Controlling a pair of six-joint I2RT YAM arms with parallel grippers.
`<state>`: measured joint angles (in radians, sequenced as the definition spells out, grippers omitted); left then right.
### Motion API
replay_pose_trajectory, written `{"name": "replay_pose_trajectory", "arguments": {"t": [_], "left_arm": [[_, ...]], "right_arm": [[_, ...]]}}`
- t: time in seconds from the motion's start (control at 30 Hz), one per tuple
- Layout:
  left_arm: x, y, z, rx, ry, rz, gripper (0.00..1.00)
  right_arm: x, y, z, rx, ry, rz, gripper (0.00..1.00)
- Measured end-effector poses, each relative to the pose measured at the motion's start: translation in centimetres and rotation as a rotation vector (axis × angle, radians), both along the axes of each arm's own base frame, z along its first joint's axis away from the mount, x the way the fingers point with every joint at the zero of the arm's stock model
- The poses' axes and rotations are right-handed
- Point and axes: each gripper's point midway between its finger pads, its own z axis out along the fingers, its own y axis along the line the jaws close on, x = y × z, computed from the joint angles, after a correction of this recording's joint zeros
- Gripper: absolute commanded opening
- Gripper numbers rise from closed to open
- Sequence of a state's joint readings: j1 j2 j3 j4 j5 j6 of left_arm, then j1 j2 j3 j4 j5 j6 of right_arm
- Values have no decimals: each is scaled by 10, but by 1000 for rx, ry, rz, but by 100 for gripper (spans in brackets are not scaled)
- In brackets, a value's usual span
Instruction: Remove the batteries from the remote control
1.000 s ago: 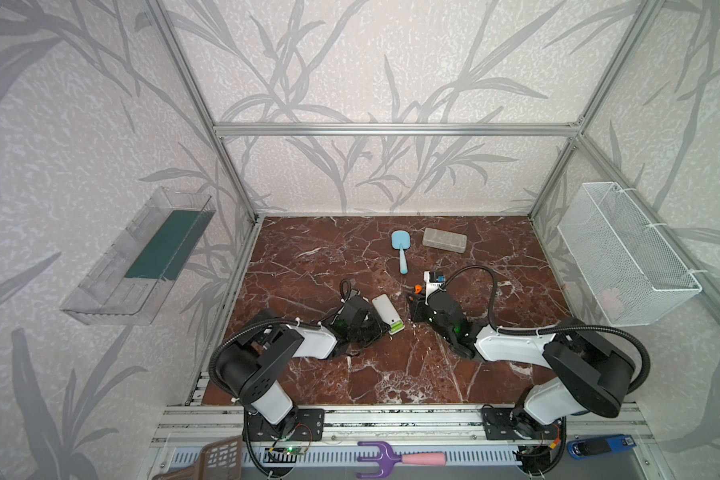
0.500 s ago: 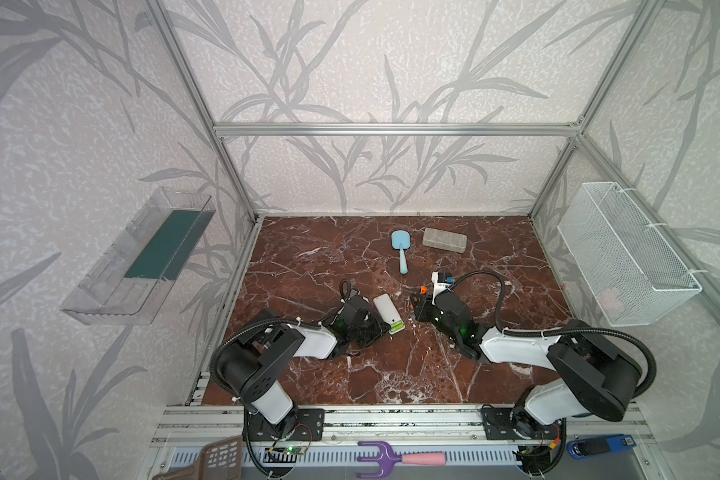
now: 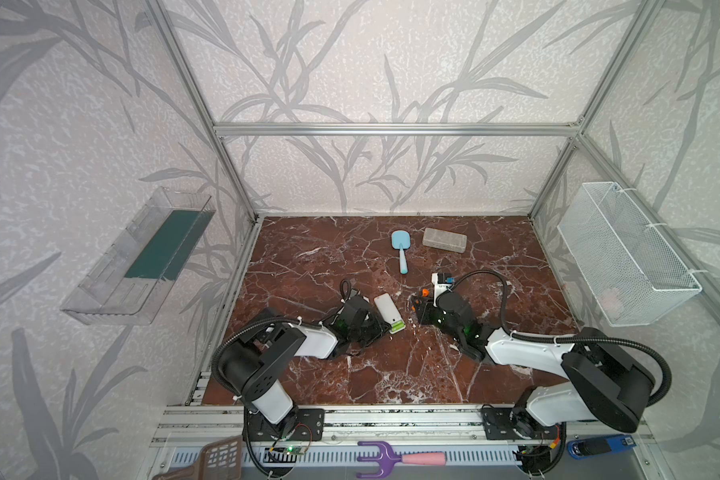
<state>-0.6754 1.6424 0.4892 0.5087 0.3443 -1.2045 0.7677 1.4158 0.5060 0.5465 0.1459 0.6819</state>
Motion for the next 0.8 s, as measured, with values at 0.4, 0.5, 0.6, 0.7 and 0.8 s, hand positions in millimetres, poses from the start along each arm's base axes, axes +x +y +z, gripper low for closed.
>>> {"name": "replay_pose_trajectory", "arguments": {"t": [0.4, 0.5, 0.6, 0.7, 0.8], "left_arm": [[2, -3, 0, 6, -2, -7, 22], [3, -4, 2, 12, -2, -10, 23], [4, -5, 2, 25, -2, -18, 23], [5, -5, 2, 34, -3, -24, 23], [5, -6, 2, 38, -3, -27, 23]], "right_arm": [[-7, 10, 6, -118, -60, 78, 0], [-12, 17, 9, -184, -89, 112, 0], [-24, 35, 18, -270, -138, 192, 0], [-31, 50, 29, -293, -183, 246, 0], [-31, 51, 31, -310, -199, 254, 0]]}}
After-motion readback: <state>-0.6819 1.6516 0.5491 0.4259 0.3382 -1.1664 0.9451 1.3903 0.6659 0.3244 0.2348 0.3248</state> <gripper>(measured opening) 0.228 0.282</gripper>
